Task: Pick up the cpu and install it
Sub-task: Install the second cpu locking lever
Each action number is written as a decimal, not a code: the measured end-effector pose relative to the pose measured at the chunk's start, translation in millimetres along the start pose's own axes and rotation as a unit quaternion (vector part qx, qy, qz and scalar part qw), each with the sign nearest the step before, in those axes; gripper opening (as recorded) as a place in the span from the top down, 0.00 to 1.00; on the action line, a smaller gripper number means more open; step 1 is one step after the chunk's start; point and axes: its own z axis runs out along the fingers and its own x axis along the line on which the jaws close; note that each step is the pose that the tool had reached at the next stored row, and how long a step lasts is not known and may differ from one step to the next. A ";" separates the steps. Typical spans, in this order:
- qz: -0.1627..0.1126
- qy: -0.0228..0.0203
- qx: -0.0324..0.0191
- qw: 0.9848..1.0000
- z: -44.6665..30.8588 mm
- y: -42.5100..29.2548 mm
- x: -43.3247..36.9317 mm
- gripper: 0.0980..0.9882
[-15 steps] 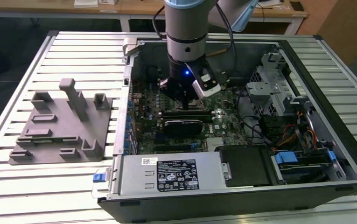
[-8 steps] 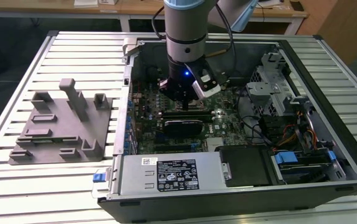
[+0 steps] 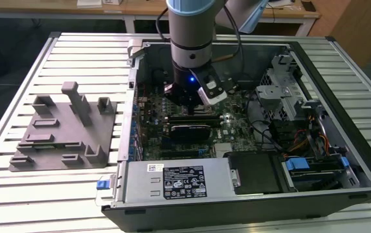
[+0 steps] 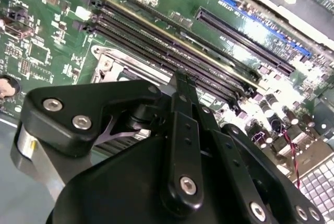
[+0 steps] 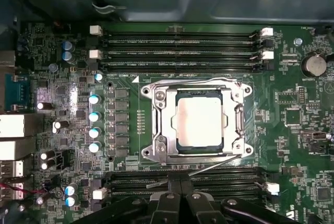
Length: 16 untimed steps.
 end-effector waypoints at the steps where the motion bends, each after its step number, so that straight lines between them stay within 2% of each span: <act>1: 0.000 0.000 -0.001 1.000 0.6 -0.9 0.3 0.99; 4: 0.000 0.000 -0.005 1.000 2.3 -4.2 1.1 0.99; 7: 0.001 0.001 -0.015 1.000 2.9 -7.1 2.2 0.99; 8: 0.001 0.001 -0.019 1.000 3.1 -8.0 2.7 0.99; 10: 0.002 0.001 -0.035 0.999 3.7 -11.9 4.7 0.99; 13: 0.003 0.002 -0.048 0.999 4.1 -15.3 6.5 0.99; 14: 0.004 0.002 -0.055 0.998 4.5 -17.3 7.4 0.99; 16: 0.004 0.002 -0.061 0.998 5.1 -19.3 8.2 0.99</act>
